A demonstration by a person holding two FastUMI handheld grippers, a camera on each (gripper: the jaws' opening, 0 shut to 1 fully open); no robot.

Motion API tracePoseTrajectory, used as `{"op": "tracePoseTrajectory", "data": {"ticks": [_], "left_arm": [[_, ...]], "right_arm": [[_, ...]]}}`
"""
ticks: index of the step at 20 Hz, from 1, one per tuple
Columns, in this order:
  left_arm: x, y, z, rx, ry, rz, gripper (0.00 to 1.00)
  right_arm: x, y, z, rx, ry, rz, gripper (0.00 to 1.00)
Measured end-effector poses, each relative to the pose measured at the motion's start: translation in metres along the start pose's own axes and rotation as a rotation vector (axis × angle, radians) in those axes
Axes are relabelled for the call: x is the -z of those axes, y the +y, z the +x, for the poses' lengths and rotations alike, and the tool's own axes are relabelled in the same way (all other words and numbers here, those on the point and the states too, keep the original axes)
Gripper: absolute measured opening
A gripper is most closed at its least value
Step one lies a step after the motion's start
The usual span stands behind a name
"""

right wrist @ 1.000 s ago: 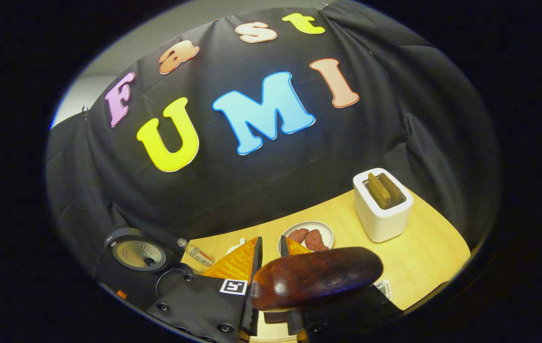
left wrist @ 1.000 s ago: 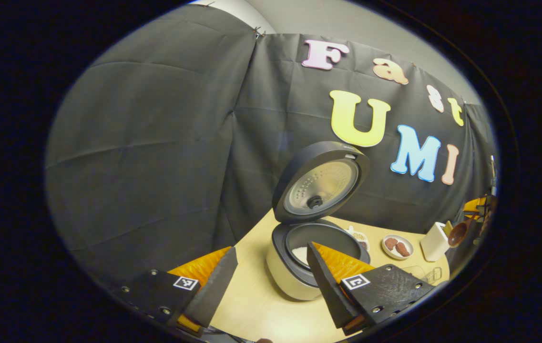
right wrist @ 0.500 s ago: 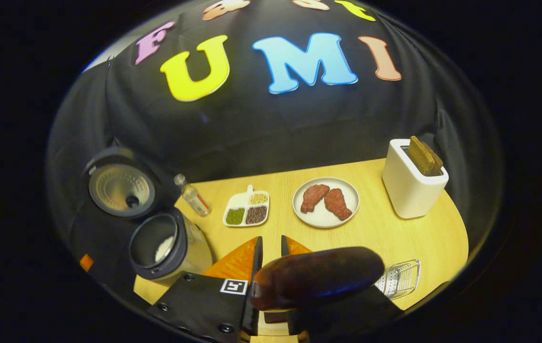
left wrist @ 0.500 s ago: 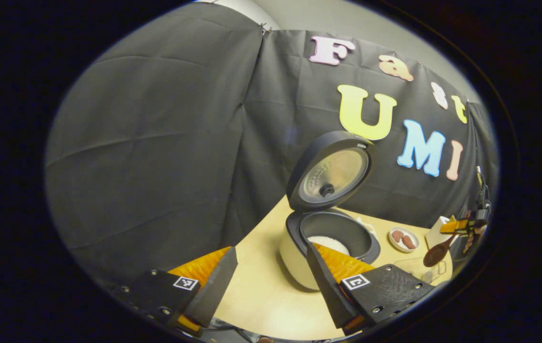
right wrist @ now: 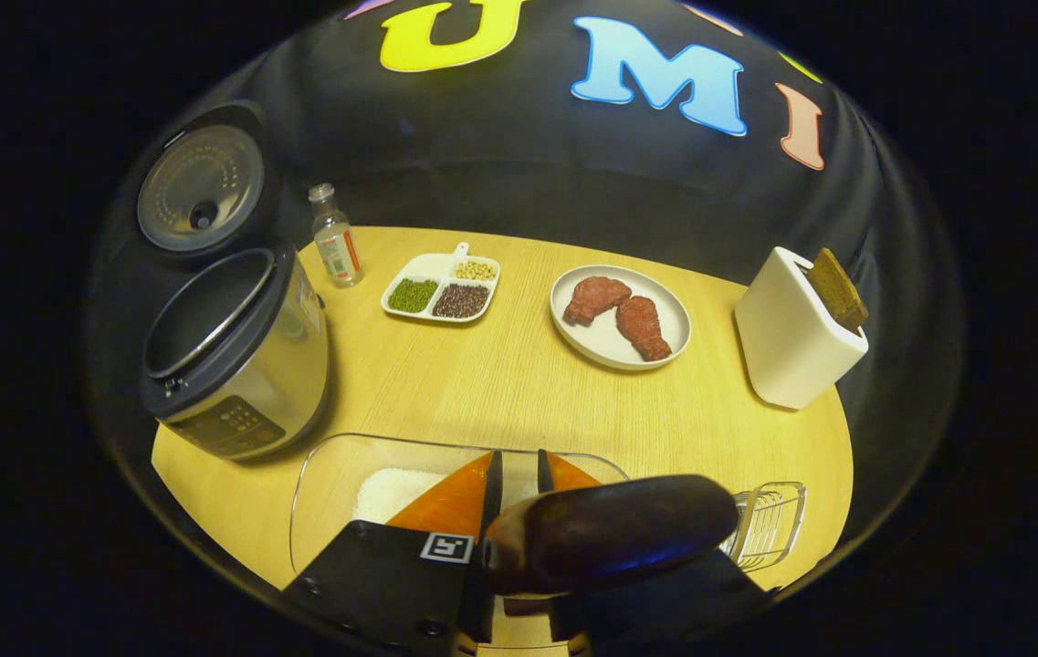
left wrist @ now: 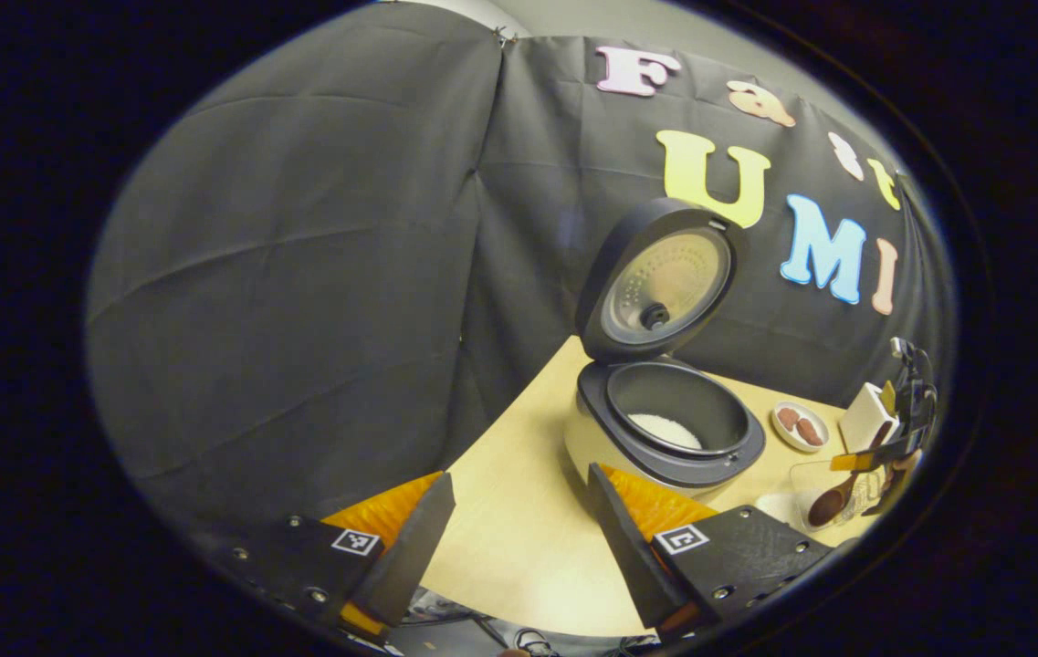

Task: Close the left gripper, press the button to open the rice cooker; take a wooden spoon from the chopstick holder with the right hand, scoop a spoonful of rice and pour it into the rice cooker, then put the wooden spoon back into the chopstick holder.

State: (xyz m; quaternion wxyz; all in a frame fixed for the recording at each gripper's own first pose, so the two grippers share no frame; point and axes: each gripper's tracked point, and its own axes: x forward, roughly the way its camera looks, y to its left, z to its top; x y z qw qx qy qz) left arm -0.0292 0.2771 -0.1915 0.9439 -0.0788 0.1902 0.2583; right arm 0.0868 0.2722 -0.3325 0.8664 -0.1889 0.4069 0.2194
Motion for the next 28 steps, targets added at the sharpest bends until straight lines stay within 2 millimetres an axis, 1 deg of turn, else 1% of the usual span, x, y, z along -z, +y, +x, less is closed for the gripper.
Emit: {"op": "tracePoseTrajectory", "data": {"ticks": [1,4,7,8,10,15,17,19,23,25,28], "left_arm": [[0.002,0.003,-0.001,-0.002,-0.001,-0.005,0.92],[0.007,0.015,-0.003,-0.014,0.004,-0.009,0.94],[0.007,0.018,-0.005,-0.017,0.007,-0.025,0.94],[0.006,0.017,-0.005,-0.016,0.004,-0.030,0.92],[0.004,0.016,-0.006,-0.012,-0.003,-0.035,0.93],[0.002,0.018,-0.012,-0.008,-0.012,-0.024,0.93],[0.003,0.020,-0.015,-0.009,-0.011,-0.025,0.93],[0.005,0.021,-0.017,-0.008,-0.009,-0.027,0.94],[0.001,0.020,-0.020,0.002,-0.018,-0.015,0.93],[-0.001,0.018,-0.019,0.013,-0.022,-0.003,0.93],[-0.011,0.012,-0.021,0.034,-0.038,0.021,0.93]], "right_arm": [[0.008,0.006,0.001,-0.014,0.021,0.002,0.22],[0.011,0.027,0.003,-0.045,0.041,0.054,0.22],[0.015,0.047,0.003,-0.060,0.065,0.080,0.22],[0.016,0.053,0.003,-0.072,0.079,0.095,0.22],[0.020,0.069,0.003,-0.109,0.109,0.131,0.22],[0.019,0.084,-0.001,-0.149,0.150,0.194,0.22],[0.018,0.084,-0.003,-0.161,0.144,0.196,0.22],[0.018,0.079,-0.005,-0.154,0.134,0.210,0.22],[0.013,0.056,-0.015,-0.126,0.089,0.313,0.22],[0.009,0.046,-0.022,-0.132,0.072,0.385,0.22],[0.002,0.033,-0.032,-0.146,0.035,0.503,0.22]]}}
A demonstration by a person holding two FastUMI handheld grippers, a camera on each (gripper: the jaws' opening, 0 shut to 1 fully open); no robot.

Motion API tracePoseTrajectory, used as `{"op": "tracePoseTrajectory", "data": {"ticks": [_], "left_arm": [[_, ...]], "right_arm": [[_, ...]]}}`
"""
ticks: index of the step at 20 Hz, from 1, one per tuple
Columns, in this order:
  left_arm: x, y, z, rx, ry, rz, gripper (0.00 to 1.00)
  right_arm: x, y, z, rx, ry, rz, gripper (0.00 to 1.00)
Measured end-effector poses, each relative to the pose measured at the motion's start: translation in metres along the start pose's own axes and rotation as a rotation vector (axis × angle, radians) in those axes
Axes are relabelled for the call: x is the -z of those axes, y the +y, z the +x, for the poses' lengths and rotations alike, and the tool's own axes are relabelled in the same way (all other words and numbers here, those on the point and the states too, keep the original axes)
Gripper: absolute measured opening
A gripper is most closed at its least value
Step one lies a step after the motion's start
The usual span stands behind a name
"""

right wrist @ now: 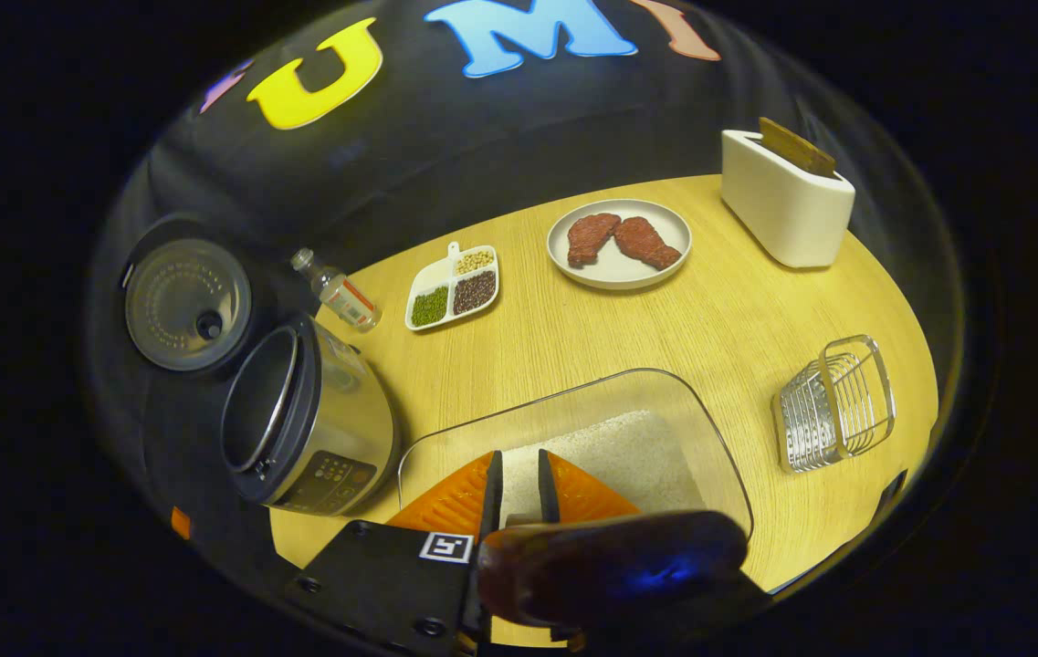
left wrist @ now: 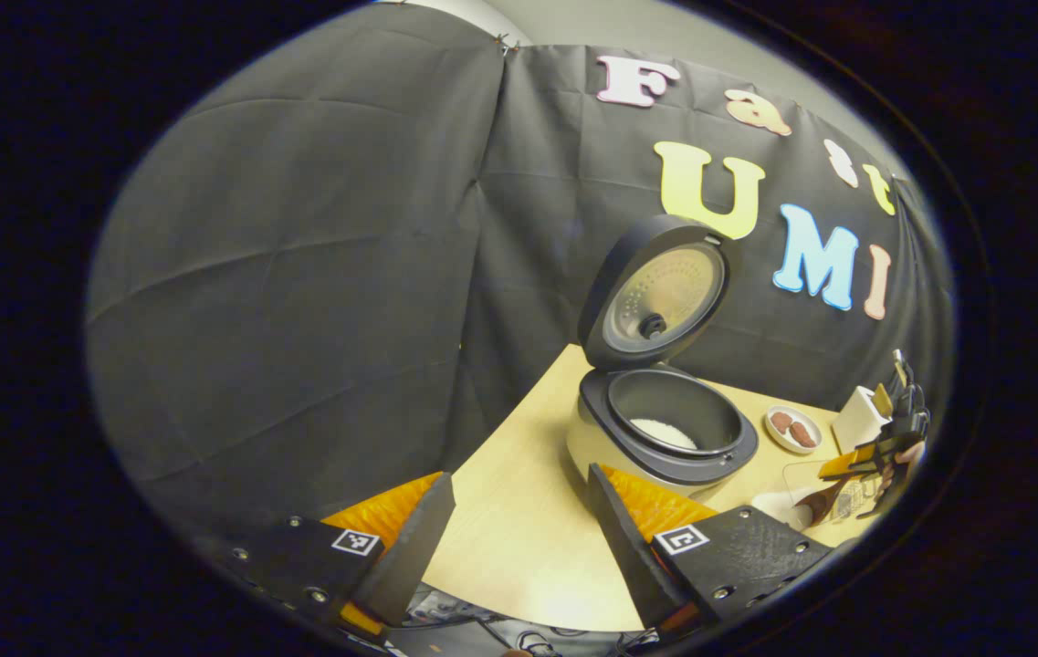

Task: Close the left gripper, press the button to open the rice cooker; take a wooden spoon from the chopstick holder with the right hand, scoop a spoonful of rice and pour it into the rice cooker, then put the wooden spoon back into the chopstick holder.

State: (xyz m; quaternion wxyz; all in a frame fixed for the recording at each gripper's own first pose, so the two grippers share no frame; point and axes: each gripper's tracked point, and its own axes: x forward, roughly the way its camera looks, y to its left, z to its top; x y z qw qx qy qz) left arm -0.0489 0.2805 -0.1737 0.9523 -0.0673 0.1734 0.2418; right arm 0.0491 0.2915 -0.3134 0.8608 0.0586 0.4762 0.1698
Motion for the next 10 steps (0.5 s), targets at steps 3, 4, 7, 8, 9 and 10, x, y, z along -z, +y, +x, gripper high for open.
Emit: {"op": "tracePoseTrajectory", "data": {"ticks": [3,4,7,8,9,10], "left_arm": [[-0.010,-0.006,-0.003,0.023,-0.025,0.029,0.93],[-0.014,-0.008,-0.004,0.030,-0.032,0.039,0.93],[-0.015,-0.012,-0.006,0.047,-0.039,0.065,0.92],[-0.016,-0.013,-0.007,0.052,-0.041,0.071,0.92],[-0.015,-0.015,-0.008,0.058,-0.042,0.074,0.93],[-0.015,-0.016,-0.008,0.062,-0.042,0.076,0.93]], "right_arm": [[-0.011,-0.006,-0.013,-0.019,-0.044,0.078,0.22],[-0.016,-0.007,-0.017,-0.030,-0.059,0.103,0.22],[-0.030,-0.008,-0.030,-0.070,-0.101,0.199,0.22],[-0.035,-0.008,-0.034,-0.085,-0.112,0.235,0.22],[-0.038,-0.008,-0.038,-0.103,-0.120,0.271,0.22],[-0.043,-0.008,-0.043,-0.119,-0.127,0.307,0.22]]}}
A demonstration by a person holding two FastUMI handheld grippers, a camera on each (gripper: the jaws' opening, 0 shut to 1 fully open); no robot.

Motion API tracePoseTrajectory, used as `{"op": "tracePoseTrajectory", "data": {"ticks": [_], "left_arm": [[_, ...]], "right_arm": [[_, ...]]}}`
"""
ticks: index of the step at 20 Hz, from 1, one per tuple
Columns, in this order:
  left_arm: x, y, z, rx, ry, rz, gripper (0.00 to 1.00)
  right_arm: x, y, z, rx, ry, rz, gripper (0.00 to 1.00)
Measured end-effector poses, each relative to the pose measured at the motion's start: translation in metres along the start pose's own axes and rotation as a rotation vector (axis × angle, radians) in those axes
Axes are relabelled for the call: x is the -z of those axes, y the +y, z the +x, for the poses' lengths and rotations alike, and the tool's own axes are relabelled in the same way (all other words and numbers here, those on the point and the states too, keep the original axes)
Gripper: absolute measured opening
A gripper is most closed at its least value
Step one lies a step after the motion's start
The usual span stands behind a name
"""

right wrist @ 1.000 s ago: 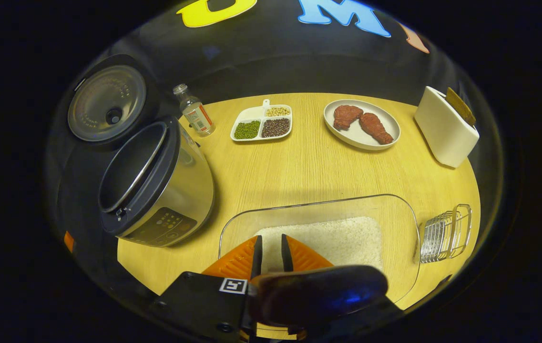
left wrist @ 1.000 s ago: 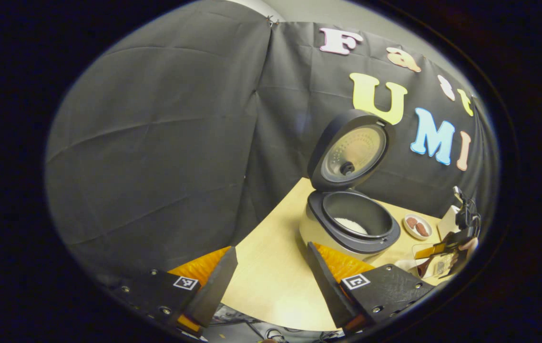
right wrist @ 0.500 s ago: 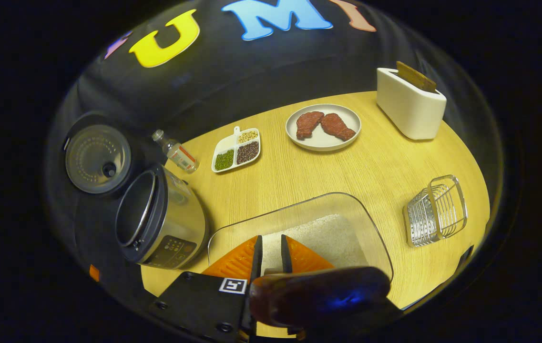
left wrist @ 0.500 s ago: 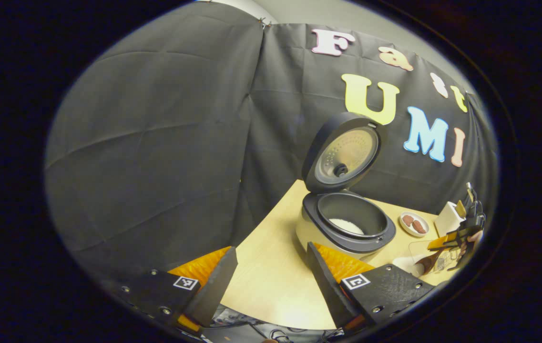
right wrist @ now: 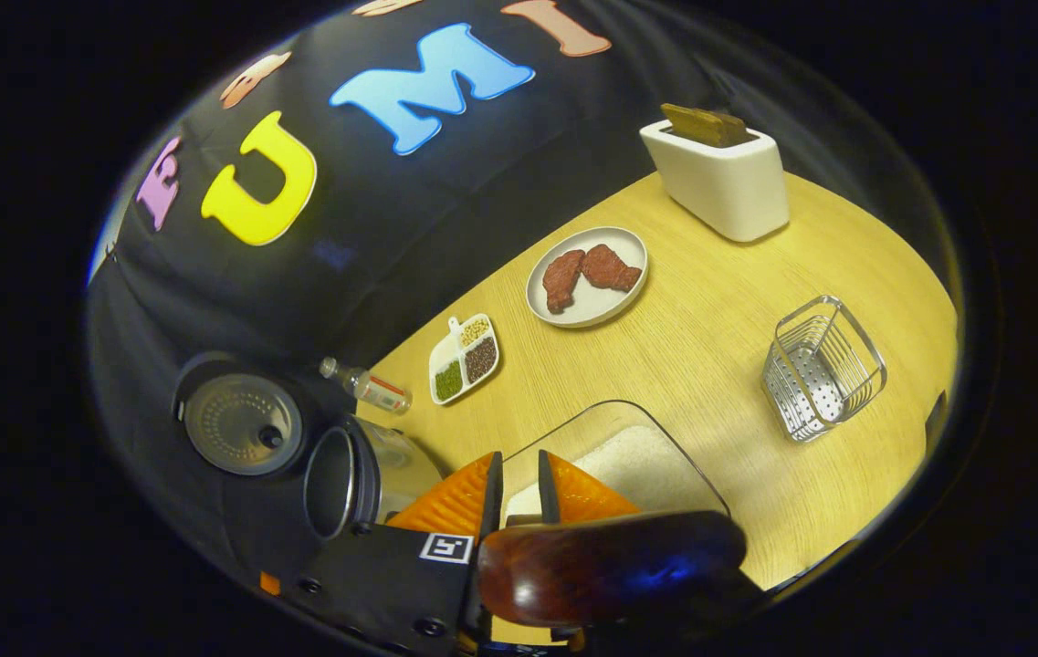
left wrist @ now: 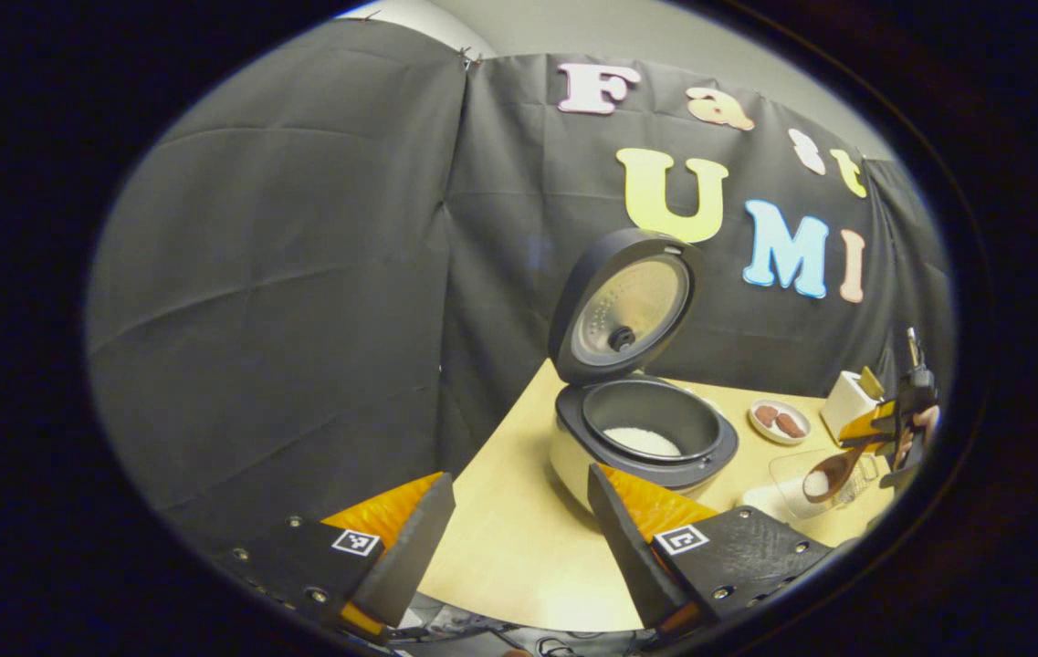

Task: Close the left gripper, press the button to open the rice cooker; take a wooden spoon from the chopstick holder with the right hand, scoop a spoonful of rice and pour it into the rice cooker, then put the wooden spoon back into the chopstick holder.

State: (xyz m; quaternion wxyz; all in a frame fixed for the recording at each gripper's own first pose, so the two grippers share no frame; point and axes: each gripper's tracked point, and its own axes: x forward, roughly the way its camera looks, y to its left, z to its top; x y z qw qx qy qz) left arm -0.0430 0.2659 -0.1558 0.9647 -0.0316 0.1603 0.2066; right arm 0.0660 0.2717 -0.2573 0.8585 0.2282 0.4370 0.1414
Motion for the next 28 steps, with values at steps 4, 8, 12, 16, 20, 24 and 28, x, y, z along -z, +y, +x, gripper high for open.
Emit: {"op": "tracePoseTrajectory", "data": {"ticks": [4,8,12,16,20,24,28], "left_arm": [[-0.002,-0.002,0.002,0.010,0.000,0.003,0.92],[-0.005,-0.002,0.005,0.009,-0.004,-0.004,0.93],[0.003,0.001,0.008,-0.003,0.006,-0.018,0.93],[0.011,0.010,0.008,-0.023,0.018,-0.052,0.93],[0.018,0.029,0.014,-0.060,0.033,-0.073,0.93],[0.009,0.054,0.018,-0.113,0.018,-0.102,0.94],[0.012,0.081,0.022,-0.166,0.016,-0.127,0.93]], "right_arm": [[-0.019,0.017,-0.008,-0.073,-0.017,0.101,0.22],[-0.037,0.052,-0.010,-0.168,-0.012,0.161,0.22],[-0.047,0.093,-0.005,-0.249,0.000,0.198,0.22],[-0.052,0.137,0.007,-0.321,0.031,0.215,0.22],[-0.050,0.187,0.020,-0.377,0.079,0.186,0.21],[-0.040,0.234,0.037,-0.415,0.133,0.159,0.21],[-0.025,0.269,0.062,-0.432,0.170,0.131,0.21]]}}
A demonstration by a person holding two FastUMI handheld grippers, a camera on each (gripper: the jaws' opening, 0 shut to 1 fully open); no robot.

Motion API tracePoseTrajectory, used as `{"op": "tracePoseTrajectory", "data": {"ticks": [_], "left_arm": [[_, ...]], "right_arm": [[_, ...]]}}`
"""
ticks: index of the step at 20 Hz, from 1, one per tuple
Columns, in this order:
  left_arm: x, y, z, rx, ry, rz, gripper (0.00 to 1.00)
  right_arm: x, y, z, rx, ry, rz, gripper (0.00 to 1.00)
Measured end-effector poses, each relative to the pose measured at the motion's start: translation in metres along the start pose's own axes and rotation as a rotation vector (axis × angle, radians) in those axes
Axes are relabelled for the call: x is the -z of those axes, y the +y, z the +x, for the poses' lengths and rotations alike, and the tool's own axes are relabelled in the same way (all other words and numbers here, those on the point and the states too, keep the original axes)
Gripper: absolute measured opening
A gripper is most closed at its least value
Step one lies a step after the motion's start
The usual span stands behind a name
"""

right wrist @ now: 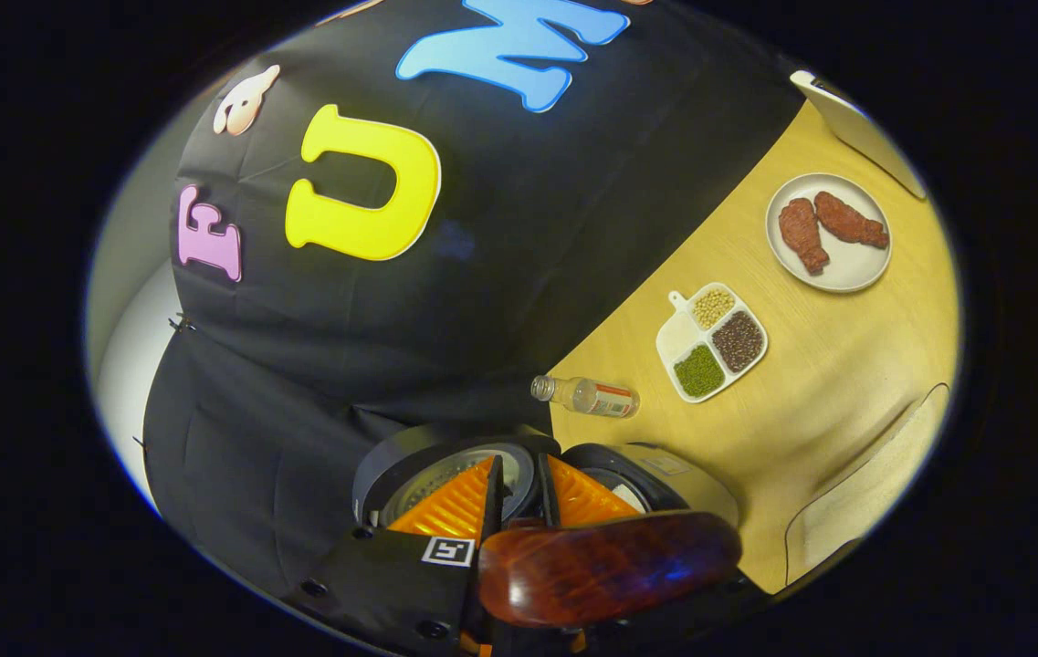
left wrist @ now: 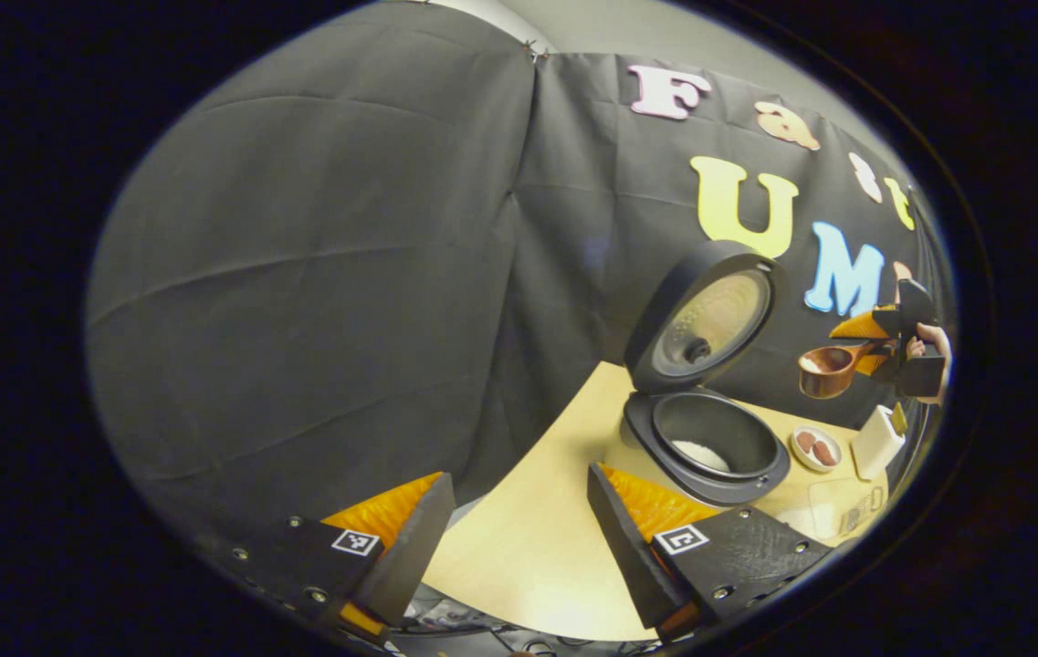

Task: Close the left gripper, press the button to open the rice cooker; take a wooden spoon from the chopstick holder with the right hand, scoop a spoonful of rice and pour it into the rice cooker, then put the wooden spoon back into the chopstick holder.

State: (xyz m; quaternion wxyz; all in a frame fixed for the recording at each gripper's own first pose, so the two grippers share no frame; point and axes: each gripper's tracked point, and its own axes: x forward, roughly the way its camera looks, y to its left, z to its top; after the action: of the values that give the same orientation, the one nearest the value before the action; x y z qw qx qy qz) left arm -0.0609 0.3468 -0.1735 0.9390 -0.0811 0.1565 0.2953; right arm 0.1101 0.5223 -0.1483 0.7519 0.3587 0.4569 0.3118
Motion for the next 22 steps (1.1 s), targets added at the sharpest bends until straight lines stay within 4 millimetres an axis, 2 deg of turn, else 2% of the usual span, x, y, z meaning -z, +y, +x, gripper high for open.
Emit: {"op": "tracePoseTrajectory", "data": {"ticks": [3,7,11,16,22], "left_arm": [[0.005,0.015,0.006,-0.032,0.017,-0.018,0.92],[0.007,0.022,0.013,-0.054,0.032,-0.039,0.93],[0.005,0.019,0.015,-0.052,0.042,-0.021,0.93],[0.007,0.011,0.021,-0.023,0.064,0.009,0.93],[0.006,-0.006,0.016,0.001,0.059,0.010,0.93]], "right_arm": [[0.005,-0.002,0.025,0.033,0.019,-0.039,0.20],[0.010,-0.036,0.053,0.133,0.025,-0.149,0.21],[0.012,-0.058,0.063,0.194,0.020,-0.215,0.20],[0.021,-0.055,0.071,0.199,0.009,-0.317,0.20],[0.037,-0.051,0.069,0.202,-0.001,-0.402,0.20]]}}
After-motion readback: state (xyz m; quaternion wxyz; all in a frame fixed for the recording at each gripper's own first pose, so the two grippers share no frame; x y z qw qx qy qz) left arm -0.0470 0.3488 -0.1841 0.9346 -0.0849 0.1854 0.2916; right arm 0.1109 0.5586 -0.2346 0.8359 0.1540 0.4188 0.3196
